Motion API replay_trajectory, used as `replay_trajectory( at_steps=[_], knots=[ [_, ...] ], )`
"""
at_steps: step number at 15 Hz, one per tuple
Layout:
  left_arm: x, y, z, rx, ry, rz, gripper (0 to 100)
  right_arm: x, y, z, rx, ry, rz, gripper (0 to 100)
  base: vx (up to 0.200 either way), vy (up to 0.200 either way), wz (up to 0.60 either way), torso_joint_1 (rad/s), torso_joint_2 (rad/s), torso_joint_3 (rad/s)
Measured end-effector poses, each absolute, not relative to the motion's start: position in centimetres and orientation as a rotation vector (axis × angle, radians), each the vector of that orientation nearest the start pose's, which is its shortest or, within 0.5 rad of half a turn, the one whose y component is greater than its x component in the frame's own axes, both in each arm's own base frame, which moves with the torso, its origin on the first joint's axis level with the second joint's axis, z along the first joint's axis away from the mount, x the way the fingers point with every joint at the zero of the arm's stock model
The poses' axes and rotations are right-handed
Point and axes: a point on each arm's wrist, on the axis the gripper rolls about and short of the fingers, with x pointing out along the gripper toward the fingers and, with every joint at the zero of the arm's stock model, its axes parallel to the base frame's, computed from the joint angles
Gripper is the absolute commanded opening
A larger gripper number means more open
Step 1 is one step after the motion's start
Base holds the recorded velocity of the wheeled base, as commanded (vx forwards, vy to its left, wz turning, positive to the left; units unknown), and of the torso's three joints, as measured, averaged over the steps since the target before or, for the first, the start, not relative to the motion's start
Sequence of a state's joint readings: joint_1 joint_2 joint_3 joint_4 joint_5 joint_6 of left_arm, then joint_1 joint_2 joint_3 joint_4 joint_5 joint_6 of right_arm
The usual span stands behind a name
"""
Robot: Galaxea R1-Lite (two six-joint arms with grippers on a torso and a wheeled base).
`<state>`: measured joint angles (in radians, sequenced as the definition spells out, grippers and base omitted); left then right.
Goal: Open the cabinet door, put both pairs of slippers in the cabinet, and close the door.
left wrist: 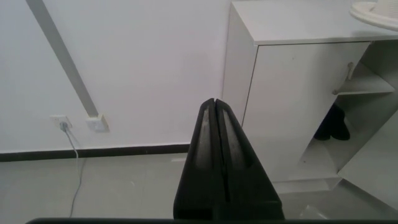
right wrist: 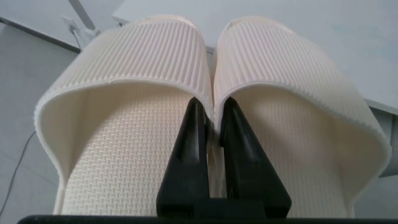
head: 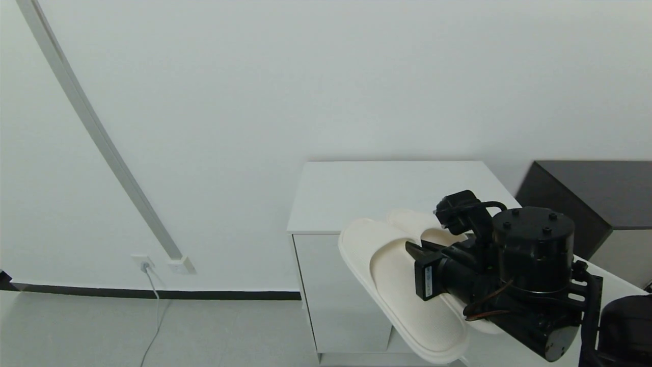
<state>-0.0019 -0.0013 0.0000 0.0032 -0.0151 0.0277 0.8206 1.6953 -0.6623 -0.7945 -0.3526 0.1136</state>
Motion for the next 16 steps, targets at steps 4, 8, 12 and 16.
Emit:
replay_trajectory(
  at_steps=[4,8,12,16],
  knots=[
    [-2.29,-0.03,7.51,0.028,0.002,-0.017,0,20.27,20.65,16.16,-0.025,0.229,0.454,0,0.000,-0.200,0.00,0.004,0.00,0.001],
    [-2.29,-0.03,7.52,0.027,0.001,-0.017,0,20.23,20.61,16.16,-0.019,0.221,0.454,0,0.000,-0.200,0.00,0.004,0.00,0.000],
    [-2.29,-0.03,7.52,0.026,0.001,-0.017,0,20.20,20.57,16.12,-0.018,0.220,0.454,0,0.000,-0.100,0.00,0.002,0.00,0.000],
    [-2.29,-0.03,7.53,0.025,0.000,-0.017,0,20.15,20.53,16.08,-0.018,0.218,0.457,0,0.000,0.000,0.00,0.000,0.00,0.000]
  ],
)
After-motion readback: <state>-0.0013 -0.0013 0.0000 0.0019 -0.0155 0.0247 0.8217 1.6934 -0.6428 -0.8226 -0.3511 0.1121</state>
